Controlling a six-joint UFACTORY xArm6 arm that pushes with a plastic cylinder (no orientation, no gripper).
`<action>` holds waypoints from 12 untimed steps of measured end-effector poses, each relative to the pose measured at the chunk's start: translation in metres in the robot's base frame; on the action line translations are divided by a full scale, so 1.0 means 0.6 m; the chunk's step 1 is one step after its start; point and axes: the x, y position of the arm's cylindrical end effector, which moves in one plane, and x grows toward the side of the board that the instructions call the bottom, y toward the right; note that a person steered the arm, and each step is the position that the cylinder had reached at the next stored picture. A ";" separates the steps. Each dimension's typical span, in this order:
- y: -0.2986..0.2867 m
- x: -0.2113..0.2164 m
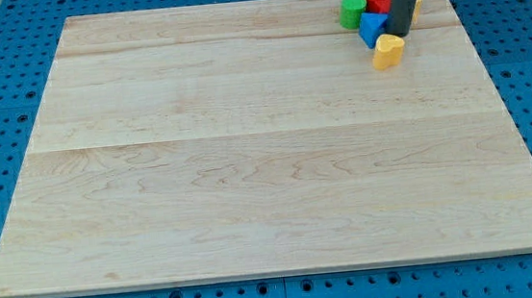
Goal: Move blue triangle to the top center
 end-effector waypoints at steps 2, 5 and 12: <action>-0.068 -0.008; -0.226 -0.016; -0.416 -0.108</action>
